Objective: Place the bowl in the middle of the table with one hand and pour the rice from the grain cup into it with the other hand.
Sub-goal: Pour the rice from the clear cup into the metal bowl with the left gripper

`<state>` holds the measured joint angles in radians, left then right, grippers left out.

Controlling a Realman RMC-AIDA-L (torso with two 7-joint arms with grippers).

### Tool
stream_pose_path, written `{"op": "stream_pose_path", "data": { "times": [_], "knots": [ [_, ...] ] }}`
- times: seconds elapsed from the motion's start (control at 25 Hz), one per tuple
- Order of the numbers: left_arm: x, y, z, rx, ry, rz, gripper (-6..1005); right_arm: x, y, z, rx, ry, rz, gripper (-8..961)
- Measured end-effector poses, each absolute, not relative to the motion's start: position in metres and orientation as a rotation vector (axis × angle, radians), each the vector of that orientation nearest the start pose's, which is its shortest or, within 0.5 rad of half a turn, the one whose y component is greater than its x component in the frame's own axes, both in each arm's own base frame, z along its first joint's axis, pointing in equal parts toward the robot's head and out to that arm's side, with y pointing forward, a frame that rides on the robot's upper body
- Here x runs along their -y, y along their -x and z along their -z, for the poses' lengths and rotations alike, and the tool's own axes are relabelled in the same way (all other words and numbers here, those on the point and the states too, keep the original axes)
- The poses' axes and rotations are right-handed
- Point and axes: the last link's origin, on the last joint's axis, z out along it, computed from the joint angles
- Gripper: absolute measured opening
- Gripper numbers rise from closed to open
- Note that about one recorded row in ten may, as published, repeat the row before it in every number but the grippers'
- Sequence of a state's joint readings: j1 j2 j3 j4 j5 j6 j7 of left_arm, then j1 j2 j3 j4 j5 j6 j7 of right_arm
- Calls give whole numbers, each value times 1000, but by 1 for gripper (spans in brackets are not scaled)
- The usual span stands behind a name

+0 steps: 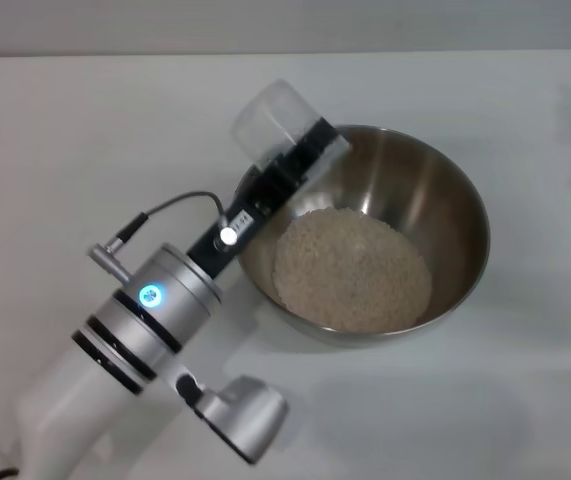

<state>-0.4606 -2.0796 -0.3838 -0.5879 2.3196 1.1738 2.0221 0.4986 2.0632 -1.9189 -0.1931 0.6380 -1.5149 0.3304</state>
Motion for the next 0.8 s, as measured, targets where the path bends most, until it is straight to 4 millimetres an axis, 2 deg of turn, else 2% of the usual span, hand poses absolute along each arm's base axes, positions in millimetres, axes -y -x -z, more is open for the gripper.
{"op": "stream_pose_path", "data": {
  "times": [0.08, 0.24, 0.32, 0.48, 0.64, 0.68, 0.72, 0.8],
  "knots": [
    [-277, 185, 124, -1534, 1276, -208, 75, -349, -273, -53, -324, 1320, -1182, 390],
    [-283, 184, 118, -1480, 1276, -219, 80, -349, -272, -53, -323, 1319, -1186, 390],
    [-275, 185, 124, -1507, 1296, -199, 82, -350, -272, -53, -323, 1319, -1188, 390],
    [-281, 182, 118, -1435, 1305, -201, 86, -350, -272, -53, -325, 1320, -1187, 390],
    [-275, 186, 122, -1460, 1320, -186, 90, -350, -272, -53, -325, 1319, -1188, 391],
    [-276, 186, 120, -1434, 1327, -180, 91, -350, -272, -53, -326, 1320, -1187, 391],
    [-279, 179, 113, -1319, 1358, -118, 92, -350, -272, -53, -328, 1320, -1186, 391],
    [-279, 179, 113, -1319, 1358, -118, 95, -350, -272, -53, -328, 1321, -1185, 391]
  ]
}}
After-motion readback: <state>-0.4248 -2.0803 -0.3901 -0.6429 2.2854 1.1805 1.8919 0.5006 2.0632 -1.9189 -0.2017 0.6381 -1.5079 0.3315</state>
